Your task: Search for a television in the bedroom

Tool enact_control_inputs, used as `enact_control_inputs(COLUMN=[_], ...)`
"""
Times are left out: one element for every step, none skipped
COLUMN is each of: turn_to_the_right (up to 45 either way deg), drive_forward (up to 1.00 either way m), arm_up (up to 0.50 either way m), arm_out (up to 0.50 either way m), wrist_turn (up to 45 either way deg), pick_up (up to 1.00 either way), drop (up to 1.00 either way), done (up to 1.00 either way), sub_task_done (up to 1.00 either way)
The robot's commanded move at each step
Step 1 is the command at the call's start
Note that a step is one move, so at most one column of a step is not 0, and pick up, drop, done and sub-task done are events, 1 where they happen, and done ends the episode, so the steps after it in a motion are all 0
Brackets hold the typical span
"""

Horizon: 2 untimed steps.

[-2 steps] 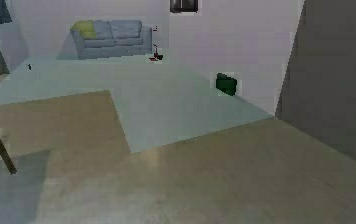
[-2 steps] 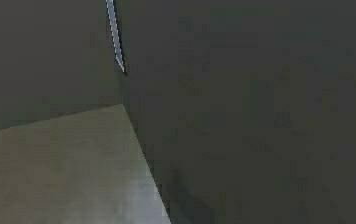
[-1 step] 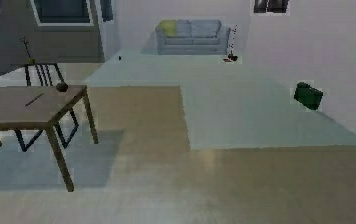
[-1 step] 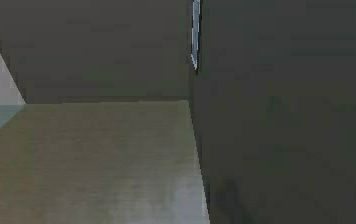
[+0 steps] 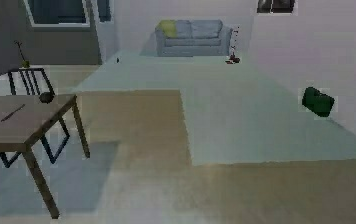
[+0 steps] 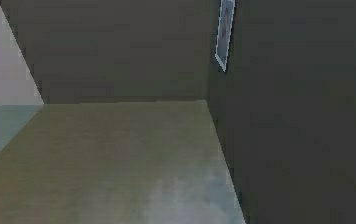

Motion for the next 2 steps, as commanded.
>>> enact_control_inputs(turn_to_the_right=[-45.0,-12.0], drive_forward=[0.00,0.00], arm_up=[0.00,0.00], arm_out=[0.00,0.00], wrist_turn=[0.0,0.0], pick_up=[0.00,0.00], drop=[0.00,0.00], done=[0.00,0.00], sub_task_done=[0.00,0.00])
